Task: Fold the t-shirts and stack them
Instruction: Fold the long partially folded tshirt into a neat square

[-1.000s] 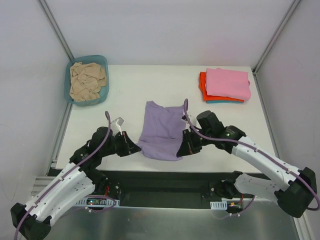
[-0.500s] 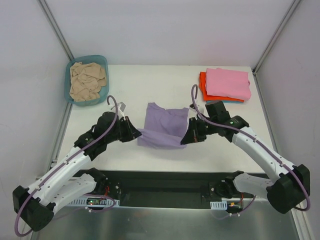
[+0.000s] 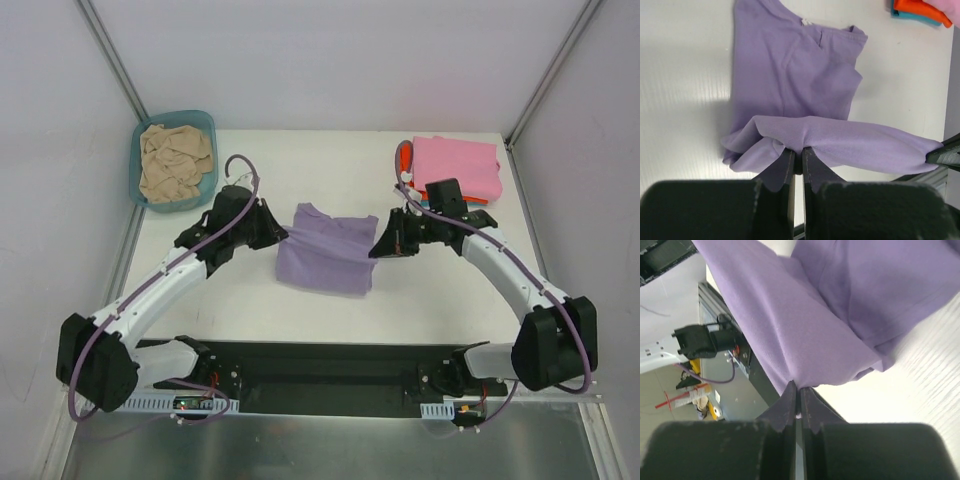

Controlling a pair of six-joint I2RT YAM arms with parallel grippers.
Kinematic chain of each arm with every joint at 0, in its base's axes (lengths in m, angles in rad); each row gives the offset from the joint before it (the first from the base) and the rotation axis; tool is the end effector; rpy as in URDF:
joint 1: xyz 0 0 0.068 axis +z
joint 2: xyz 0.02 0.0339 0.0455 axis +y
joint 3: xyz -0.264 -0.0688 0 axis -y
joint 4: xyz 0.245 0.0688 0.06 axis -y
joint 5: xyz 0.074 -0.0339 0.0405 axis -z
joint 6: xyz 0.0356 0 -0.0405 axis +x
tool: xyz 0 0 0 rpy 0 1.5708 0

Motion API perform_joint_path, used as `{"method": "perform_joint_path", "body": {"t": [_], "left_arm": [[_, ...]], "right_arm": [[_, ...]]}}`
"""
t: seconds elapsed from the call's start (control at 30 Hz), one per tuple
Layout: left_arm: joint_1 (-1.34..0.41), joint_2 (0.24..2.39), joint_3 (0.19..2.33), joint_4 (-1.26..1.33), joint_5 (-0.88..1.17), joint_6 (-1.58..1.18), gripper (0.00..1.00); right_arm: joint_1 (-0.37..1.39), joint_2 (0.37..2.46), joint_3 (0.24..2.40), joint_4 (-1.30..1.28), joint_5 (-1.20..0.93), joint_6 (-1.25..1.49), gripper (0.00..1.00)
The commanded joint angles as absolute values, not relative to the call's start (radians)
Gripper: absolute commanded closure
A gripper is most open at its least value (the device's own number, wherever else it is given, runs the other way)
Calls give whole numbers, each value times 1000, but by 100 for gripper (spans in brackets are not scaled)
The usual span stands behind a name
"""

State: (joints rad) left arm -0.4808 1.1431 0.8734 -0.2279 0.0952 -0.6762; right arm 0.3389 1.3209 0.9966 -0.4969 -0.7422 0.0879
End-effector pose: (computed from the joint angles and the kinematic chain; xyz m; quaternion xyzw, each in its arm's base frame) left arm 0.2279 -0.1227 0.2940 -0.0595 0.8568 -0.3134 0.4052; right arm 0.2508 0.1139 0.2747 -0.2403 0.8438 0.4021 0.2620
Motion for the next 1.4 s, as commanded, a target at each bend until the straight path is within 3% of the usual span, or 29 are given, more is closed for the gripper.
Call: {"method": "perform_joint_path", "body": {"t": [0.0, 0.53, 0.6, 0.63, 0.7, 0.73, 0.77, 0.8, 0.87, 0.9, 1.2, 1.37], "left_arm": [[-431, 1241, 1003, -155, 23, -611, 100], [-361, 1667, 1291, -156, 92, -561, 100], [-357, 1726, 1336, -155, 92, -557, 100], [-354, 1764, 1353, -155, 86, -552, 99], [-354, 1810, 1413, -164, 78, -531, 79], [-351, 1848, 1437, -173, 89, -511, 71], [-351, 1859, 1475, -187, 122, -506, 46], [-351, 1865, 1486, -187, 133, -503, 32], [-351, 1868, 1506, -187, 196, -499, 1], [-351, 1865, 1512, -189, 225, -491, 1], [-356, 1761, 1399, -181, 325, -537, 1], [-360, 1860, 1460, -146, 406, -561, 1]], "right_arm": [[275, 1387, 1077, -456, -782, 51, 99], [172, 1761, 1288, -408, -752, 84, 99], [163, 1790, 1311, -410, -720, 83, 95], [163, 1822, 1345, -417, -697, 78, 82], [161, 1856, 1405, -480, -611, 43, 59], [161, 1883, 1463, -526, -565, 22, 40], [161, 1891, 1486, -547, -555, 11, 36], [161, 1891, 1502, -560, -551, 8, 31], [161, 1859, 1506, -574, -555, 8, 8], [164, 1844, 1496, -574, -563, 9, 3], [265, 1643, 1261, -390, -661, 73, 3], [310, 1715, 1288, -246, -670, 178, 3]]}}
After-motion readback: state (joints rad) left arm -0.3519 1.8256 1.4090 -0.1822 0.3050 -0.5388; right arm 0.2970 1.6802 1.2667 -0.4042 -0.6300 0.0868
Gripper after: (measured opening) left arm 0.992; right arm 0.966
